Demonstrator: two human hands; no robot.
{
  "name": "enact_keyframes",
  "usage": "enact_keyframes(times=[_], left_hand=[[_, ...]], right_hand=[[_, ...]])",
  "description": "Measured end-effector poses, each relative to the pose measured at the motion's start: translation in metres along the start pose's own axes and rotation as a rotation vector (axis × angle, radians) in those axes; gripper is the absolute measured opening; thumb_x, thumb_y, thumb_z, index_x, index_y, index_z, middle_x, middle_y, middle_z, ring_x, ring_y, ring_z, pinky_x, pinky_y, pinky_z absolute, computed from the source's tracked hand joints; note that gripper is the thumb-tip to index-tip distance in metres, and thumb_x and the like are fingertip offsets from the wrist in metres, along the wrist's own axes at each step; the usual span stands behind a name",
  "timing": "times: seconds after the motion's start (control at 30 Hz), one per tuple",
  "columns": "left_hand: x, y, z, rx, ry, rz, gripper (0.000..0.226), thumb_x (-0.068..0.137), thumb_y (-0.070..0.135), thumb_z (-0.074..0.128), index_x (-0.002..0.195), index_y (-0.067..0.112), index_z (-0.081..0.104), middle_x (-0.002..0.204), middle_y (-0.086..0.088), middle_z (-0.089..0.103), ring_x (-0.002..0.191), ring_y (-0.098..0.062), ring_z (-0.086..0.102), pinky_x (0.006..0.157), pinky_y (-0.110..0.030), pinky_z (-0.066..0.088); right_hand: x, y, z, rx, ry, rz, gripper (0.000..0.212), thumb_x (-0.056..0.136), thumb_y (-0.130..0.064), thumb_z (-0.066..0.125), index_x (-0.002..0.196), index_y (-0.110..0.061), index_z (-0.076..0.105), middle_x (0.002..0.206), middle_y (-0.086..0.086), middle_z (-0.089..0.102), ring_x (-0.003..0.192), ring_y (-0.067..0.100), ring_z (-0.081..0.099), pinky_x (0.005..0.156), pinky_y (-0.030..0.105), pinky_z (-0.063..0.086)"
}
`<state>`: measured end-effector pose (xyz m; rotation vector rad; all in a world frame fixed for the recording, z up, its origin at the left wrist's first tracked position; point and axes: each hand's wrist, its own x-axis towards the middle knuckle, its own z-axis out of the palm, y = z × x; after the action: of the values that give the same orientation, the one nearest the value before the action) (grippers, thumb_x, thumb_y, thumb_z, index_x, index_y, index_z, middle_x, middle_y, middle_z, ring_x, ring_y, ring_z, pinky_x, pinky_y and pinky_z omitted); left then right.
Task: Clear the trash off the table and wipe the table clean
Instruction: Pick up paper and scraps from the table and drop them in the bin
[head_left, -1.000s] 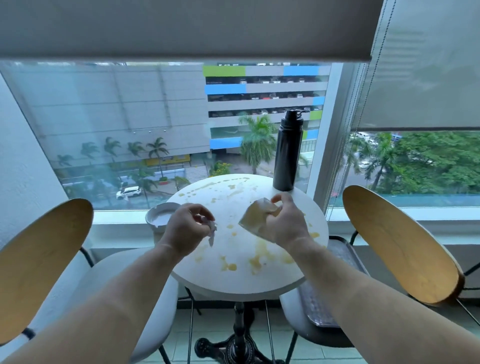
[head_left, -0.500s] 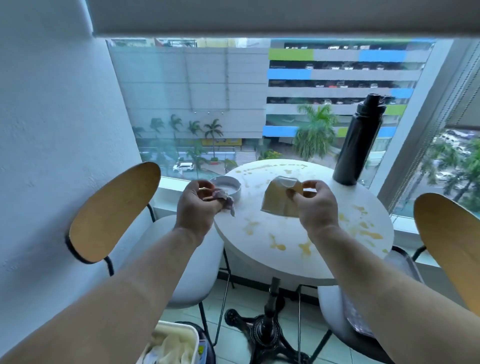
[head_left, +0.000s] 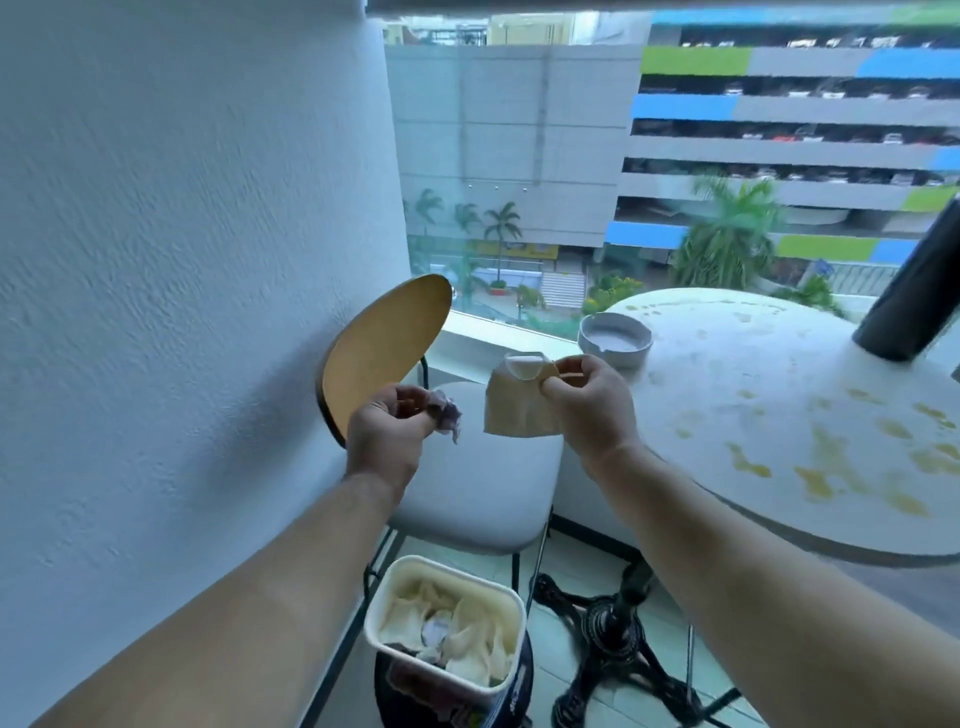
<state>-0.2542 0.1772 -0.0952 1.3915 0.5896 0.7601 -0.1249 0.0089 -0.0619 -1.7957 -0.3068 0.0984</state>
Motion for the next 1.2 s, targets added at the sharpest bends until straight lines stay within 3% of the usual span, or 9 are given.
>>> enact_keyframes(times=[0.17,0.27,0.37,0.5,0.7,0.83,0.97,1.07,1.2], left_hand=[[-0.007,-0.036,-0.046,0.103,0.064,-0.068,0.014,0.083,-0.009,0.077,0.094,-0.003,0.070,0.085,-0.021,0.078,0.080,-0.039,0.077,0.085,-0.050,0.064],[-0.016,-0.062,-0.055,0.200,0.131,-0.115,0.019,0.078,-0.006,0.077,0.086,0.009,0.068,0.083,-0.016,0.078,0.082,-0.040,0.077,0.082,-0.053,0.064],[-0.031,-0.096,-0.058,0.316,0.187,-0.228,0.020,0.071,0.011,0.083,0.078,0.022,0.068,0.082,-0.005,0.079,0.084,-0.032,0.077,0.082,-0.048,0.064],[-0.051,-0.153,-0.057,0.426,0.224,-0.352,0.016,0.075,0.002,0.080,0.072,0.016,0.074,0.074,-0.001,0.077,0.081,-0.026,0.076,0.082,-0.043,0.064],[-0.082,-0.221,-0.060,0.556,0.250,-0.492,0.013,0.084,0.011,0.078,0.075,0.020,0.078,0.073,0.004,0.077,0.063,-0.010,0.068,0.055,-0.019,0.045],[-0.093,-0.250,-0.066,0.585,0.252,-0.569,0.010,0.086,0.016,0.076,0.078,0.022,0.079,0.075,0.007,0.078,0.077,-0.013,0.073,0.060,-0.020,0.045],[-0.104,-0.267,-0.073,0.546,0.238,-0.568,0.012,0.092,0.016,0.073,0.099,0.025,0.077,0.096,0.010,0.076,0.086,-0.002,0.070,0.073,-0.013,0.049],[-0.110,-0.272,-0.082,0.503,0.233,-0.547,0.020,0.096,0.011,0.067,0.110,0.020,0.078,0.097,0.008,0.078,0.091,-0.011,0.075,0.091,-0.030,0.059],[-0.110,-0.267,-0.083,0.443,0.277,-0.542,0.016,0.101,0.011,0.062,0.095,0.014,0.076,0.071,-0.001,0.077,0.066,-0.013,0.074,0.066,-0.027,0.061]], right_hand=[[-0.028,0.029,0.038,-0.078,-0.097,0.030,0.007,0.084,-0.017,0.070,0.086,-0.023,0.072,0.083,-0.003,0.072,0.076,0.014,0.063,0.068,0.032,0.053],[-0.037,0.051,0.050,-0.165,-0.179,0.042,0.010,0.086,-0.017,0.070,0.092,-0.023,0.075,0.083,-0.008,0.072,0.076,0.008,0.063,0.064,0.022,0.047],[-0.048,0.086,0.060,-0.220,-0.245,0.102,0.014,0.086,-0.018,0.070,0.097,-0.024,0.076,0.085,-0.009,0.072,0.081,0.009,0.066,0.071,0.026,0.052],[-0.066,0.144,0.069,-0.311,-0.314,0.188,0.012,0.085,-0.023,0.073,0.096,-0.027,0.071,0.084,-0.010,0.070,0.081,0.012,0.067,0.072,0.030,0.053],[-0.090,0.224,0.081,-0.455,-0.409,0.253,0.005,0.089,-0.025,0.070,0.089,-0.028,0.066,0.085,-0.012,0.069,0.084,0.010,0.065,0.071,0.026,0.052],[-0.102,0.257,0.088,-0.471,-0.436,0.280,0.004,0.092,-0.025,0.069,0.090,-0.028,0.066,0.085,-0.011,0.068,0.081,0.007,0.062,0.062,0.020,0.045],[-0.110,0.275,0.090,-0.484,-0.498,0.286,0.005,0.094,-0.027,0.071,0.099,-0.028,0.070,0.091,-0.015,0.070,0.085,0.007,0.067,0.075,0.028,0.057],[-0.112,0.275,0.089,-0.505,-0.511,0.282,0.006,0.098,-0.031,0.068,0.100,-0.028,0.072,0.090,-0.014,0.071,0.078,0.008,0.067,0.066,0.027,0.056],[-0.108,0.265,0.088,-0.527,-0.501,0.257,0.020,0.100,-0.039,0.062,0.087,-0.027,0.071,0.076,-0.007,0.071,0.072,0.014,0.066,0.071,0.040,0.058]])
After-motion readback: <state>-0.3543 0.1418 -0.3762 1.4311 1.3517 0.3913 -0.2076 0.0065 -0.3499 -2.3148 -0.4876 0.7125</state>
